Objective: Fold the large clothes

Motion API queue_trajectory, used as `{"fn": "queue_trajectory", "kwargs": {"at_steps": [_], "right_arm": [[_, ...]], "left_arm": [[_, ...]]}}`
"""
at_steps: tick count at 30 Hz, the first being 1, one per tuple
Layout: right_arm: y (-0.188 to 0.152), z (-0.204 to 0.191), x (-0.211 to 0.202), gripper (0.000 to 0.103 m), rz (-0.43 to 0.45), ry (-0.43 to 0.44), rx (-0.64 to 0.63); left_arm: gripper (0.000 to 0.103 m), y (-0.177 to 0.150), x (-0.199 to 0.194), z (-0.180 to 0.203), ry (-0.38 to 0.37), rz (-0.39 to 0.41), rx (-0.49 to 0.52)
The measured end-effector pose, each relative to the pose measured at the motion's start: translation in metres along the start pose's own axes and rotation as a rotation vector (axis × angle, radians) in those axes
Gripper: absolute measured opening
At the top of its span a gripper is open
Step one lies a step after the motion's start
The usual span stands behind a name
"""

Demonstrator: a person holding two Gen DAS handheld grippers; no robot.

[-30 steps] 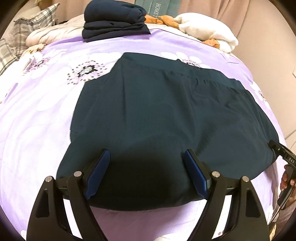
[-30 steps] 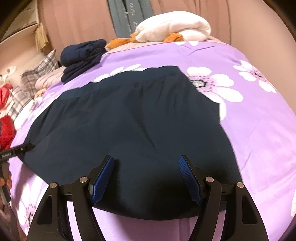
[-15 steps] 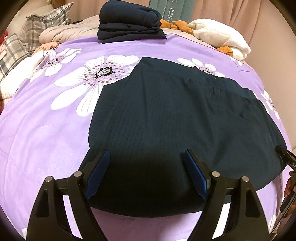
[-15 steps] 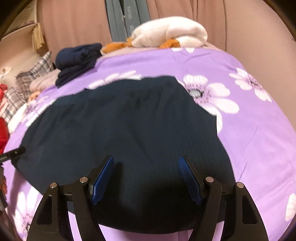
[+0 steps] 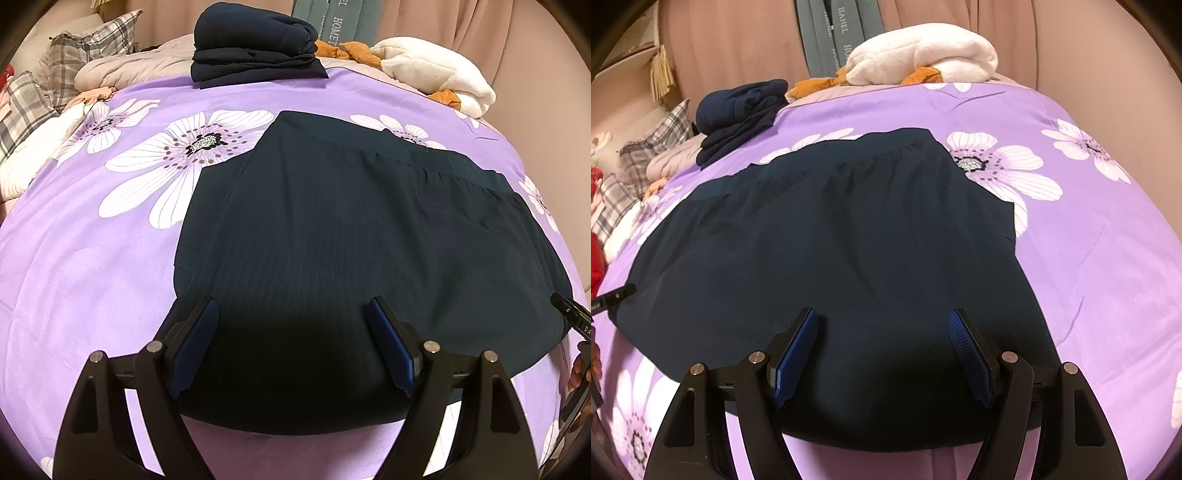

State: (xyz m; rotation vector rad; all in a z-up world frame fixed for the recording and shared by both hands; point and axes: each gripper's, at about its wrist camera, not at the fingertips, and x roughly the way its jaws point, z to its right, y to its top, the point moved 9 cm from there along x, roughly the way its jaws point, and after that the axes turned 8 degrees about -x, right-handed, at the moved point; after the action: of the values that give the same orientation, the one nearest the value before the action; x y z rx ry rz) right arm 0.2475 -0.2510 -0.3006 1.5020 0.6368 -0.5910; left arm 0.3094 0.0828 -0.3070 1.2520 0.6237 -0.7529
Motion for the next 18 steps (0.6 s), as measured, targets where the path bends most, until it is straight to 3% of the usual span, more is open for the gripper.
{"fn": "queue_trajectory", "kwargs": {"at_steps": [18], "right_arm": [[-0.0064,0.0080,-0.0079,0.072,0.008,-0.008,0.024]], "left_arm": [[0.084,-0.0038,-0.0021,-0.0014,0.007,-0.002,-0.001]]}}
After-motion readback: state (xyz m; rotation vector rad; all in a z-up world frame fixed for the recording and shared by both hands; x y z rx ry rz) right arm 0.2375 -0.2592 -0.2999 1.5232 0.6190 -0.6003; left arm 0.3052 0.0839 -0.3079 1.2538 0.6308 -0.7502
